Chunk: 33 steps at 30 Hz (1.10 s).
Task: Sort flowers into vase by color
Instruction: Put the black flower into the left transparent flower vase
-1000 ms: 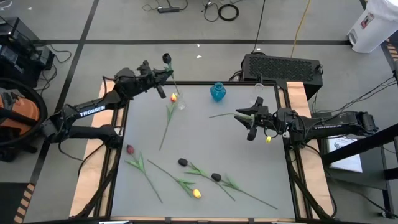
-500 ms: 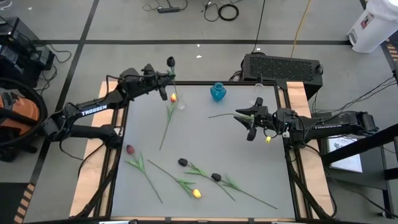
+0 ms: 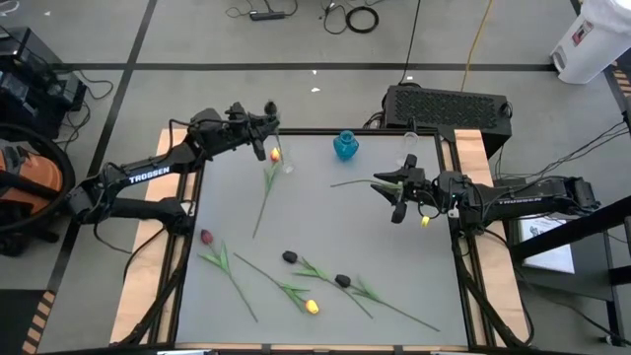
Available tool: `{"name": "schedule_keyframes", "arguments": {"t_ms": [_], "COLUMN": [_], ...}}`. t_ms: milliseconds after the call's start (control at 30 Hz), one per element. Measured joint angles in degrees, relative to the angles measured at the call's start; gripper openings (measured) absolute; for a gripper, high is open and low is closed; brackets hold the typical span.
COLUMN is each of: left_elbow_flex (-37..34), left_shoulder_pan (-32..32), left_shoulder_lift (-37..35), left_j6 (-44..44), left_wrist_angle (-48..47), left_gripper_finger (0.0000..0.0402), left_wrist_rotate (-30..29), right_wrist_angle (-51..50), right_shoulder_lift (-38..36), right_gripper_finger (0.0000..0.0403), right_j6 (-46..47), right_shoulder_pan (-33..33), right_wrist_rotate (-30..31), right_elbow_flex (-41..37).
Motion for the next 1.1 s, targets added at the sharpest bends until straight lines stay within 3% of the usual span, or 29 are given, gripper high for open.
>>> {"name": "schedule_keyframes", "arguments": {"t_ms": [200,467,700,867,1100], "left_elbow_flex": [0.0,0.0,0.0,0.0,0.0], "left_shoulder_pan": [0.0,0.0,-1.2,-6.6,-18.9], "left_shoulder_lift": [0.0,-0.6,-5.7,-10.2,-11.8], "left_j6": [0.1,0.5,0.4,0.3,0.1], "left_wrist_angle": [-2.2,-6.6,-11.6,-16.4,-22.8], "left_gripper_finger": [0.015,0.0153,0.0153,0.0154,0.0154], "left_wrist_rotate": [0.1,0.1,1.0,4.4,5.5], "right_wrist_angle": [0.0,-0.7,-3.3,-3.3,-3.3], "right_shoulder_lift": [0.0,0.0,0.0,0.1,0.1], "right_gripper_finger": [0.0139,0.0139,0.0139,0.0139,0.0139], "right_j6": [0.0,0.4,1.6,1.5,1.5], "right_shoulder_pan": [0.0,0.0,0.0,0.0,0.0], "right_wrist_rotate": [0.0,0.0,0.0,0.0,0.0], "right_elbow_flex": [0.0,0.0,0.0,0.0,0.0]}}
